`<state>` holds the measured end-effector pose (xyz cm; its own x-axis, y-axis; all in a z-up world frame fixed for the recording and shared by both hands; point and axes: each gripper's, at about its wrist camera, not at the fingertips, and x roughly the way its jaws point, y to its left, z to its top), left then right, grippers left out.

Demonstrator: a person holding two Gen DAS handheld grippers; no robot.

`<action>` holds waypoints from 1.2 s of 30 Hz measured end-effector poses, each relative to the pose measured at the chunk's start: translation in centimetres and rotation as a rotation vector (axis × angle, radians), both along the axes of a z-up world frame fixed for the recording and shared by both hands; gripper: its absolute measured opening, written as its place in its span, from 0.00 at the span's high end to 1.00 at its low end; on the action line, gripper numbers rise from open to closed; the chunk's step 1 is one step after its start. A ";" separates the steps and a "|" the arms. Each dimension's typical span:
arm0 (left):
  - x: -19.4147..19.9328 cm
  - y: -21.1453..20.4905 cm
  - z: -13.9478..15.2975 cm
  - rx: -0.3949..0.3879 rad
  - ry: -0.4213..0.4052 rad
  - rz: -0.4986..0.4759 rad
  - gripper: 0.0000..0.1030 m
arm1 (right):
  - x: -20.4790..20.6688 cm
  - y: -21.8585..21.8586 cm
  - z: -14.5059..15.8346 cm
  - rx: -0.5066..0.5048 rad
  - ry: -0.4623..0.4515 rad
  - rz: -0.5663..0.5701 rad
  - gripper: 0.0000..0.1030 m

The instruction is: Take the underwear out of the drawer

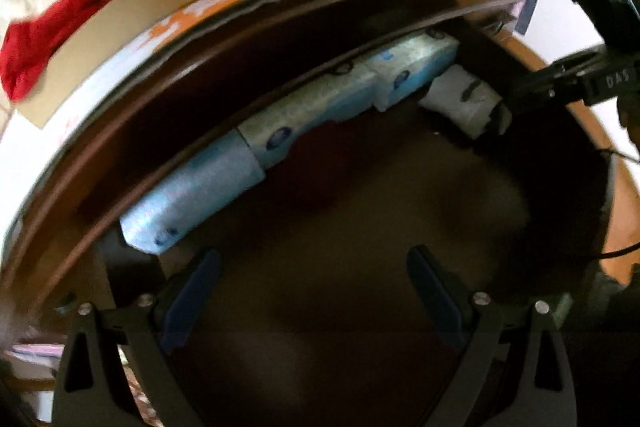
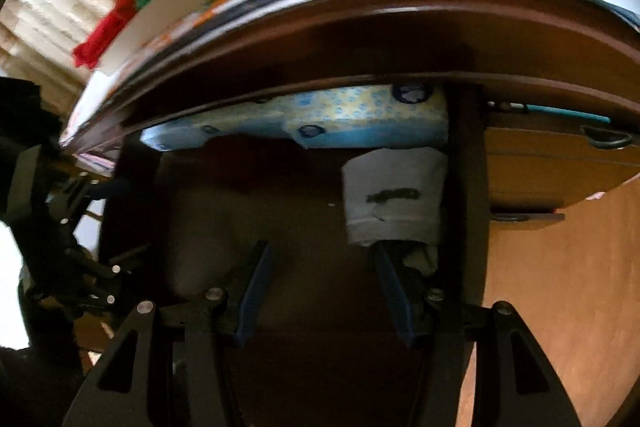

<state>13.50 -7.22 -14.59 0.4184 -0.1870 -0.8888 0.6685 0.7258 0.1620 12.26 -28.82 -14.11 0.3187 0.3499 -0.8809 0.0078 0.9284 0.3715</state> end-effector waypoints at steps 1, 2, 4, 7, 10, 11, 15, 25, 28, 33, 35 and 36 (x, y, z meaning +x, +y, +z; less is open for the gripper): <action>-0.1 -0.5 0.0 0.022 -0.029 -0.030 0.07 | 0.1 0.0 -0.2 -0.005 0.006 -0.003 0.45; -0.3 -1.0 0.1 0.047 -0.077 -0.069 0.07 | 0.1 -0.1 -0.3 -0.010 0.012 -0.007 0.45; -1.1 -2.2 0.1 0.105 -0.214 -0.165 0.07 | 0.3 -0.2 -0.6 -0.014 0.021 -0.022 0.45; -1.2 -3.8 -0.8 0.197 -0.314 -0.269 0.07 | 0.3 -0.2 -0.8 -0.006 0.026 -0.031 0.45; -0.8 -4.9 -1.7 0.234 -0.324 -0.315 0.07 | 0.3 -0.1 -0.6 -0.016 0.015 -0.036 0.45; -0.7 -5.1 -2.0 0.239 -0.318 -0.323 0.07 | 0.3 0.0 -0.6 -0.017 0.015 -0.036 0.45; 0.0 -5.3 -2.7 0.248 -0.261 -0.316 0.07 | 0.3 0.0 -0.6 -0.010 0.018 -0.038 0.45; 0.3 -4.5 -3.6 0.225 -0.134 -0.306 0.07 | -0.6 0.6 -0.7 0.021 0.052 -0.029 0.45; 0.8 -4.6 -4.0 0.223 -0.099 -0.300 0.07 | -1.2 1.3 -0.8 0.008 0.072 -0.014 0.45; 1.8 -4.9 -4.4 0.226 -0.058 -0.281 0.07 | -1.7 1.7 -1.2 0.002 0.100 -0.016 0.45; 2.3 -5.1 -4.6 0.233 -0.049 -0.278 0.07 | -1.7 1.7 -1.5 -0.004 0.106 -0.024 0.45; 2.4 -5.2 -4.6 0.235 -0.050 -0.280 0.07 | -1.8 1.7 -1.7 -0.005 0.108 -0.027 0.45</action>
<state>15.90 -12.40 -19.14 0.4240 -0.0937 -0.9008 0.8231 0.4548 0.3401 10.50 -27.09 -15.80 0.2308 0.3382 -0.9123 0.0726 0.9291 0.3627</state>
